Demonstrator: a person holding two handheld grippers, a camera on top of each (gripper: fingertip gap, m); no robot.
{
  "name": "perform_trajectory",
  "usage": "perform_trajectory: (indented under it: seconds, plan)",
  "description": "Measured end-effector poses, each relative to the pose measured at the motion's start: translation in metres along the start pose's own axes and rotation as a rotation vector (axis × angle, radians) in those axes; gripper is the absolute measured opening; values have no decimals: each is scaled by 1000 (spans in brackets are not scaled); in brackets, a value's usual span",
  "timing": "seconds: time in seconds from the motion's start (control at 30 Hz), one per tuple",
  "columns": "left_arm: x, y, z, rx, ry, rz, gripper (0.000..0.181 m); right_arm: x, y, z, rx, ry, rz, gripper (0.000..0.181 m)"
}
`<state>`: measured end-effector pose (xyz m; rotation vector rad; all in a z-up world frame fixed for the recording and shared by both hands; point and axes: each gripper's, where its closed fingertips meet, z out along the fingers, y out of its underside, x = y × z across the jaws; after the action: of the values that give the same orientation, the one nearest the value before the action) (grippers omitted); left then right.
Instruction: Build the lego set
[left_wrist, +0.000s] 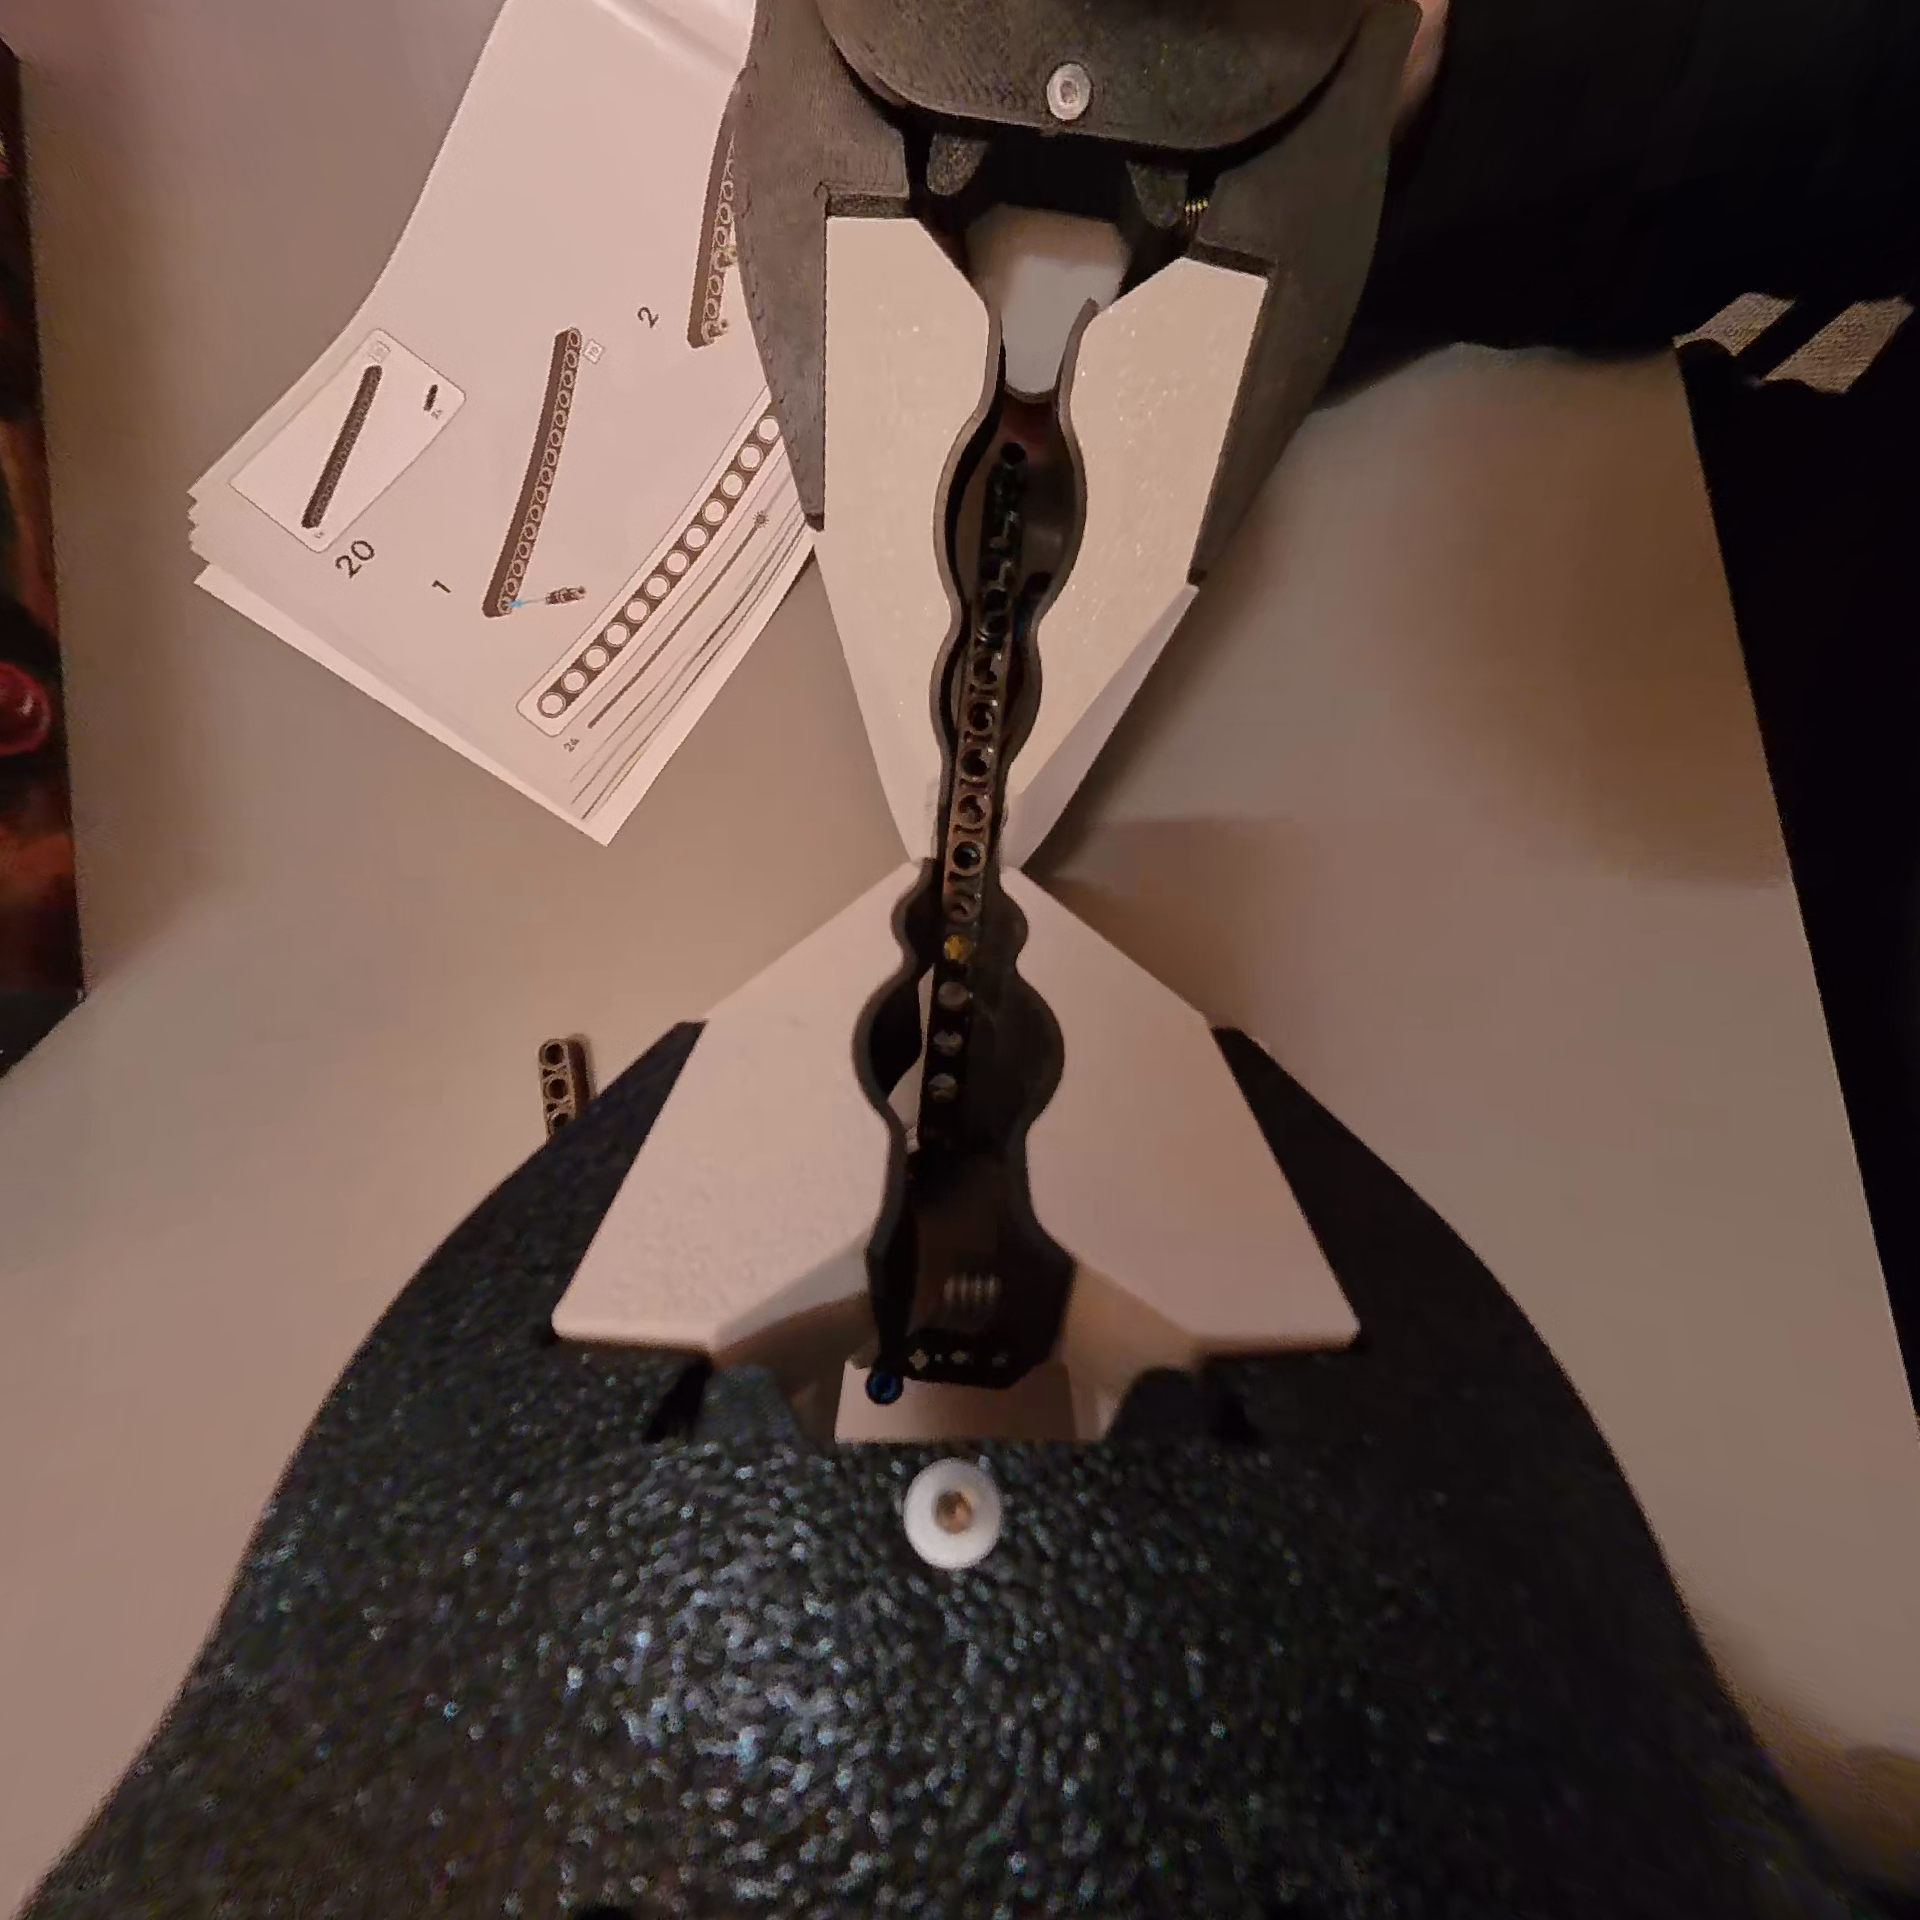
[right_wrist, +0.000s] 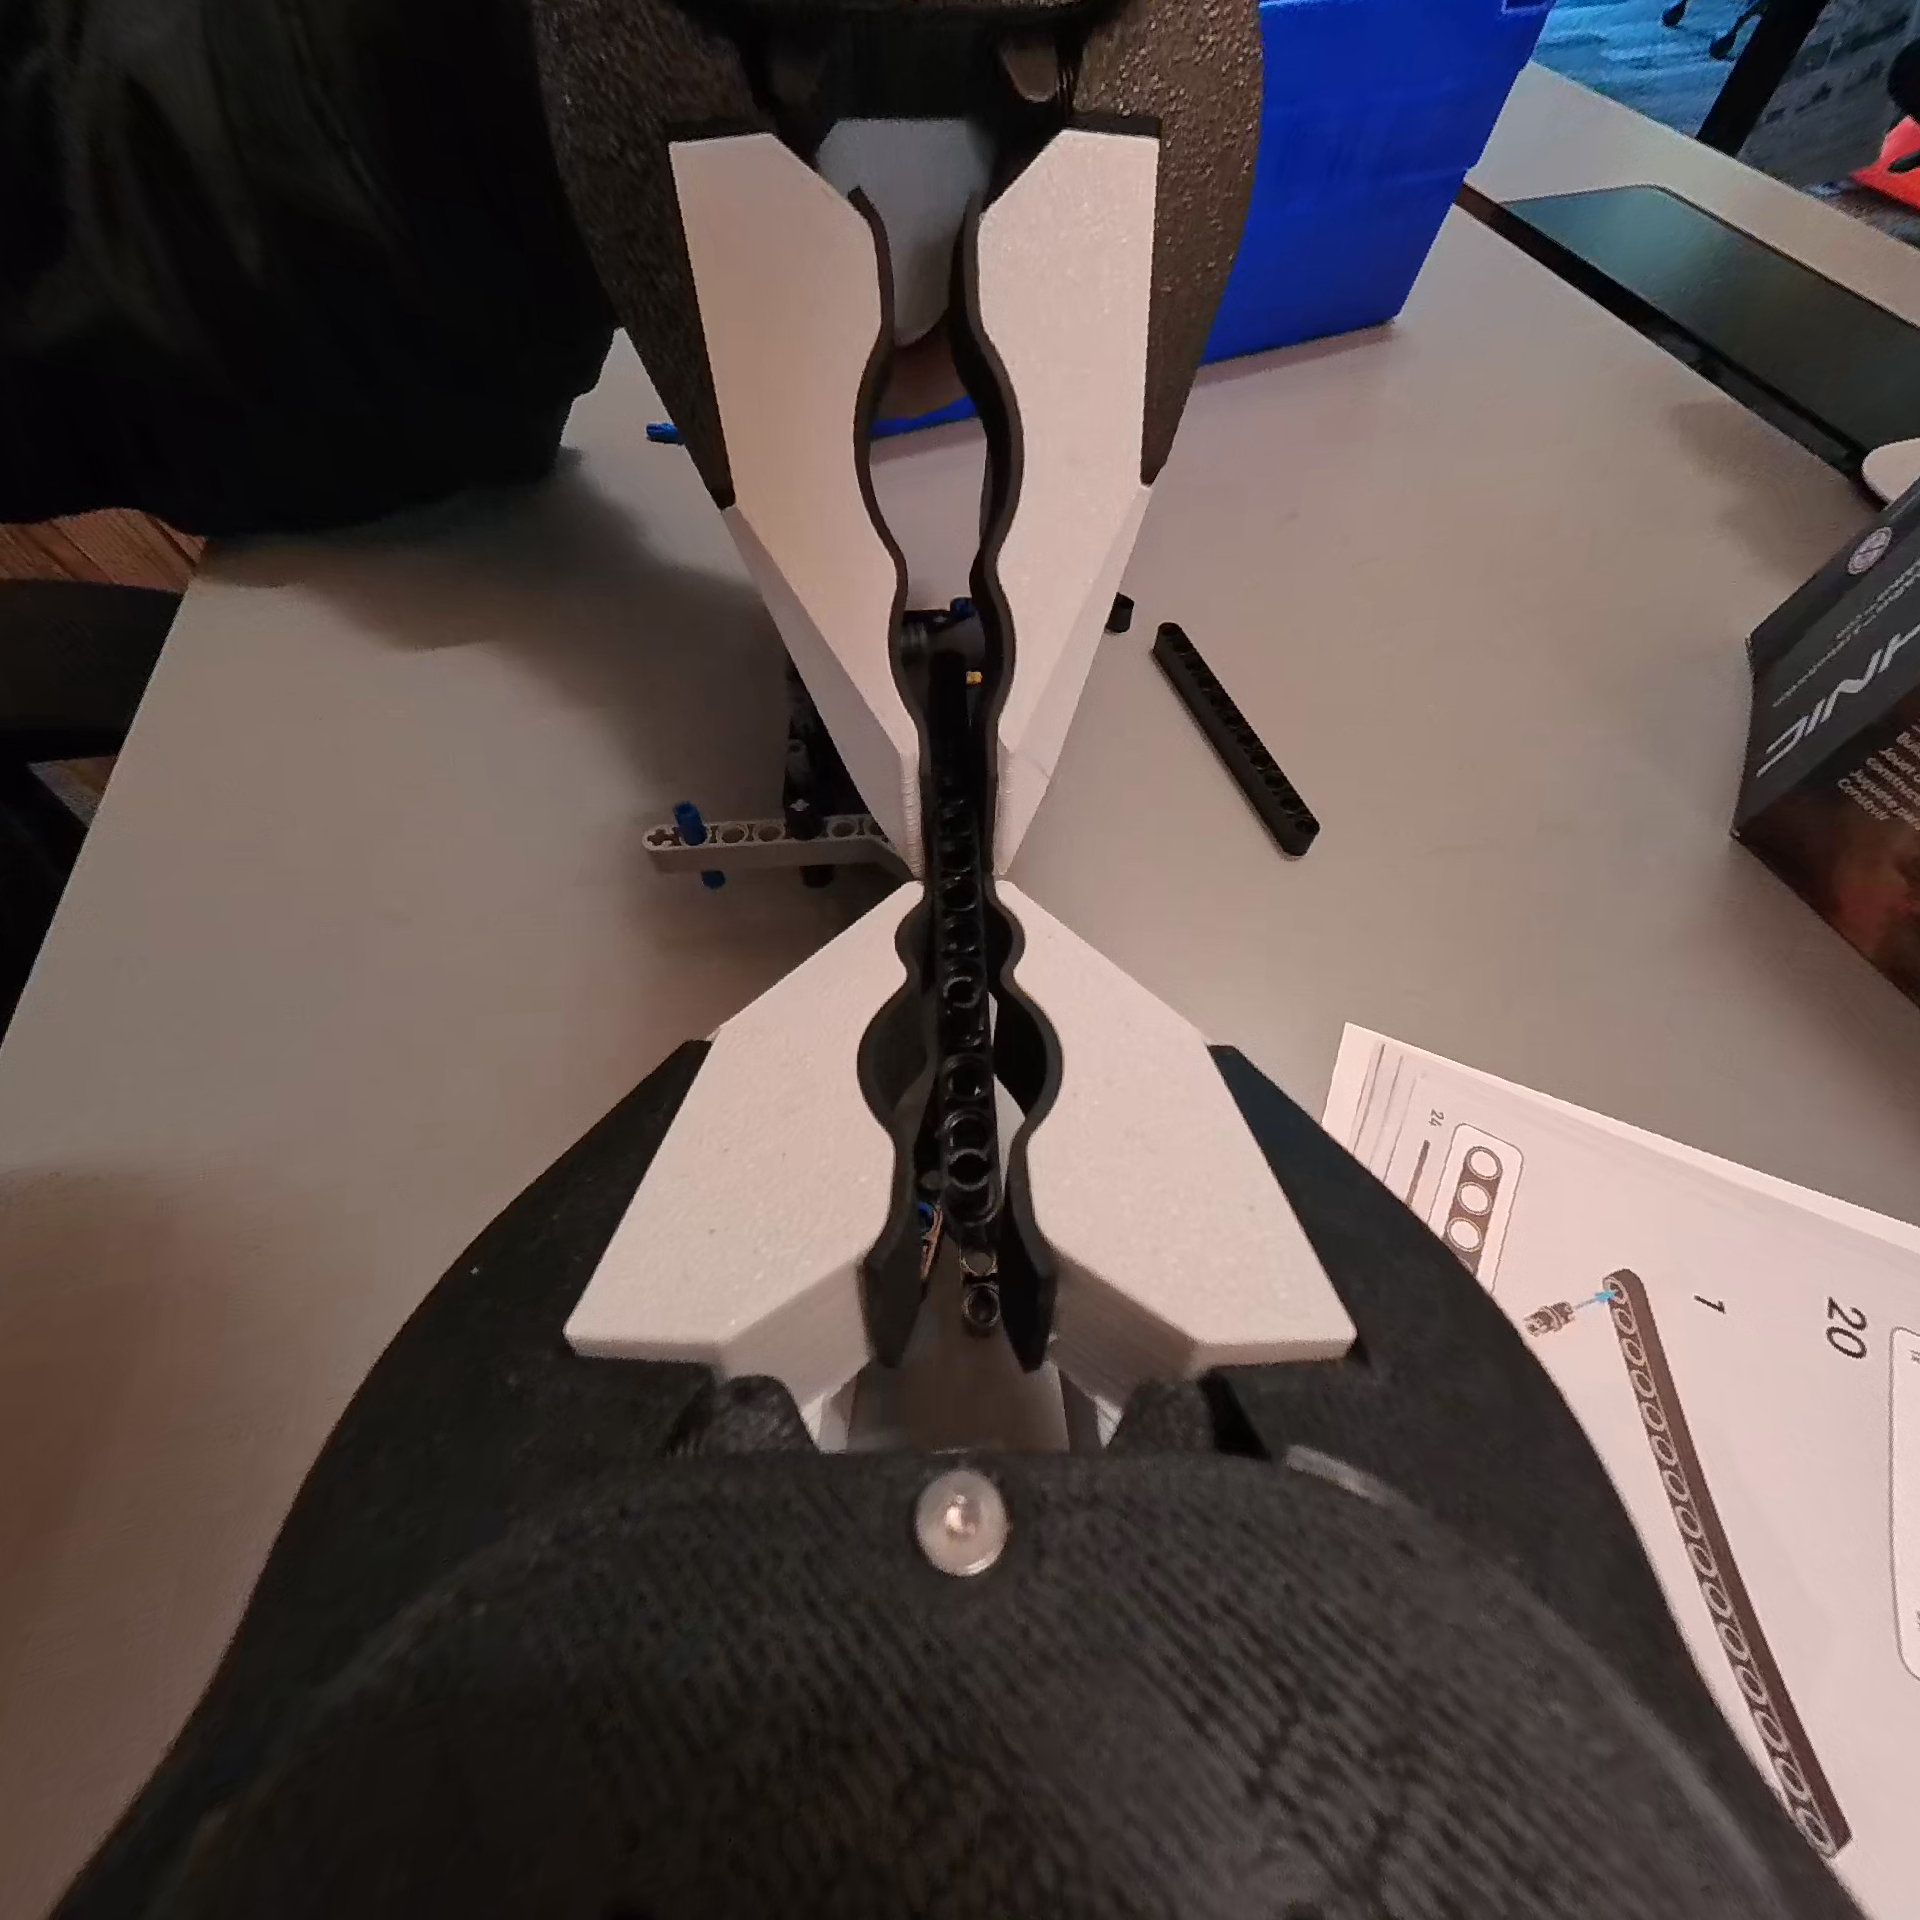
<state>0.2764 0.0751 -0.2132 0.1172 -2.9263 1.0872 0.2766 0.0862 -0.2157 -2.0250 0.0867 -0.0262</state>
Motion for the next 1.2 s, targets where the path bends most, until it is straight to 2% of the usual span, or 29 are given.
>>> perform_trajectory:
  seconds: [0.2,0.33,0.43,0.77,1.07,1.2]
  plan:
    - [0,-1,-1,-3,2,-7,6,0,0,0,2,2,0,4]
    - [-4,-5,-11,18,-24,-5,16,0,0,0,3,1,-4,4]
    - [-2,-10,-17,52,-20,5,13,0,0,0,3,0,0,4]
    - [0,-7,-5,-5,-51,60,5,0,0,0,0,-9,12,4]
    - [-2,-5,-4,29,2,6,6,2,2,1,-13,-13,31,4]
    - [-2,-5,-4,-70,-108,122,5,1,2,1,-13,-17,27,4]
